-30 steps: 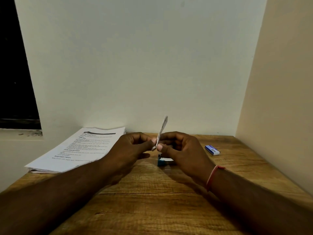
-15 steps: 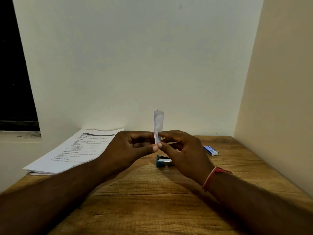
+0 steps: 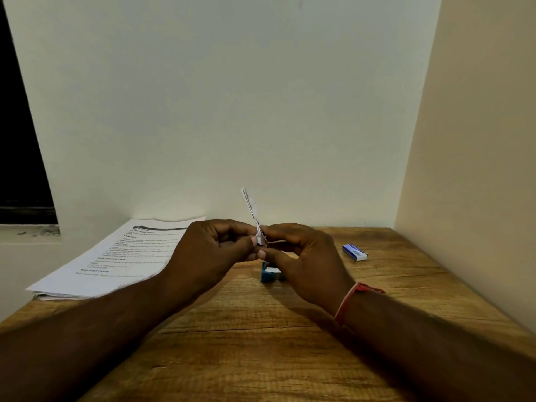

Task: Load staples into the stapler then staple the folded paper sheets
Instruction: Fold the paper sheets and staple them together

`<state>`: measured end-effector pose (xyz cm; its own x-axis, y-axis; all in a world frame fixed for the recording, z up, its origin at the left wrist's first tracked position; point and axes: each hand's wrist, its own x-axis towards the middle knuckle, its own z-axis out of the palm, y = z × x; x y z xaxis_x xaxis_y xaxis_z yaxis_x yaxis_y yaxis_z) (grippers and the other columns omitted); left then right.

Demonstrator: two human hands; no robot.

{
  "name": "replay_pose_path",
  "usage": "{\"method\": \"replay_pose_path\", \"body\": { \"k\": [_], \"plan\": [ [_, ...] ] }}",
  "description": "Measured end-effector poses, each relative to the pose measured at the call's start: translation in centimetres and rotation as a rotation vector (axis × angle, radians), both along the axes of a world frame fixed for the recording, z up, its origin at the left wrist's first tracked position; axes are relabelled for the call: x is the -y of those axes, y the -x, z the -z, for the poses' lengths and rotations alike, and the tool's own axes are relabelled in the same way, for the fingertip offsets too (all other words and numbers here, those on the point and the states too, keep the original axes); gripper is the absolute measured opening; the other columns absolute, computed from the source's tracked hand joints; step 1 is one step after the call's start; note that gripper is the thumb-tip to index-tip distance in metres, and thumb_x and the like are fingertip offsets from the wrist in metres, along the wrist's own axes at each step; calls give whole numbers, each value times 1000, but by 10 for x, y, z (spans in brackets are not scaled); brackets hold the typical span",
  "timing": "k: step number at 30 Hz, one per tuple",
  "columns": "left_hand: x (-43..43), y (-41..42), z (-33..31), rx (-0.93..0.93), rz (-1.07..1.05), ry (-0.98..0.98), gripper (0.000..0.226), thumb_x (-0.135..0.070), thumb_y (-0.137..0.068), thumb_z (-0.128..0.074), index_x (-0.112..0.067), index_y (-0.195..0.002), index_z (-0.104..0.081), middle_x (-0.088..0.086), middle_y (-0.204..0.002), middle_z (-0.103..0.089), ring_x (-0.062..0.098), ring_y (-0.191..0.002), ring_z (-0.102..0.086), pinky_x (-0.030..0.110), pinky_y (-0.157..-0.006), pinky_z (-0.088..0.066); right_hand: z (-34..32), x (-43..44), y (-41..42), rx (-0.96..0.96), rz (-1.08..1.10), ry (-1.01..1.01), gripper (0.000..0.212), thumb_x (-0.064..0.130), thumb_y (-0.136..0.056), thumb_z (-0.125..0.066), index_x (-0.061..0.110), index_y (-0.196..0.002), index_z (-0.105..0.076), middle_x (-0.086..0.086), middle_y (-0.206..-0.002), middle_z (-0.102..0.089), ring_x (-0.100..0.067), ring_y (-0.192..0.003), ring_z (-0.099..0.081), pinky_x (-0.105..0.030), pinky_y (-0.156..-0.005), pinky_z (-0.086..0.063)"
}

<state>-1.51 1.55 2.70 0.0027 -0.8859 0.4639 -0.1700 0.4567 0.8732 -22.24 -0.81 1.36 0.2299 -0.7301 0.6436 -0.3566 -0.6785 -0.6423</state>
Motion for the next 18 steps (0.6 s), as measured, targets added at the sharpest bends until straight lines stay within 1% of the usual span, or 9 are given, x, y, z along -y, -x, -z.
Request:
{"method": "replay_pose_path", "body": {
  "k": [2, 3, 5, 7, 9, 11, 13, 15, 18],
  "plan": [
    [-1, 1, 1, 68, -55, 15, 9, -6, -93, -87, -12, -100, -88, 5, -92, -89, 21, -86, -88, 25, -79, -69, 0, -1, -1, 29, 8, -20, 31, 22, -91, -90, 28, -122, -86, 14, -119, -83, 0, -110, -78, -30, -100, -65],
    [-1, 1, 1, 106, -71, 22, 8, -9, -92, -89, -15, -97, -88, 2, -91, -88, 19, -86, -87, 26, -80, -69, 0, -1, -1, 50, 19, -50, 28, 26, -91, -90, 28, -119, -87, 14, -117, -83, 0, -109, -78, -30, -99, -66],
    [-1, 1, 2, 187, -90, 42, 5, -18, -91, -91, -21, -93, -88, -3, -90, -88, 15, -87, -86, 33, -87, -69, -1, -2, -1, 83, 52, -113, 23, 31, -91, -90, 28, -114, -88, 14, -111, -85, -1, -105, -79, -31, -96, -67],
    [-1, 1, 1, 223, -113, 66, 4, -25, -91, -92, -25, -92, -88, -7, -90, -87, 15, -88, -85, 42, -90, -68, -2, -4, -2, 107, 68, -161, 14, 29, -93, -88, 28, -107, -90, 15, -102, -86, 0, -98, -80, -24, -89, -66],
    [-1, 2, 0, 233, -144, 77, 4, -28, -90, -92, -26, -91, -89, -9, -89, -87, 17, -88, -84, 47, -89, -68, -4, -7, -3, 143, 68, -205, 5, 26, -95, -86, 27, -98, -90, 14, -93, -86, -1, -91, -81, -18, -81, -64],
    [-2, 4, 0, 252, -175, 75, 3, -28, -89, -92, -26, -91, -89, -10, -89, -87, 16, -87, -83, 46, -87, -68, -5, -8, -5, 173, 82, -253, 6, 25, -96, -85, 26, -92, -90, 10, -88, -86, -6, -85, -82, -24, -80, -67],
    [-2, 6, 0, 260, -186, 67, 4, -28, -88, -93, -27, -91, -90, -12, -88, -87, 10, -86, -83, 37, -81, -66, -6, -8, -7, 184, 100, -317, 9, 24, -97, -84, 23, -90, -88, 5, -85, -85, -11, -80, -82, -31, -78, -69],
    [-3, 7, 0, 259, -181, 50, 3, -27, -87, -92, -28, -88, -90, -14, -86, -86, 7, -85, -82, 29, -80, -63, -6, -7, -9, 186, 106, -375, 10, 21, -99, -81, 19, -91, -87, 2, -85, -85, -11, -78, -82, -28, -73, -68],
    [-3, 7, 1, 209, -175, 0, 5, -22, -86, -91, -27, -86, -90, -11, -82, -87, 12, -85, -85, 33, -83, -64, -6, -8, -10, 183, 103, -413, 10, 19, -102, -78, 17, -94, -85, 1, -89, -86, -9, -80, -83, -29, -77, -68]
  ]
}}
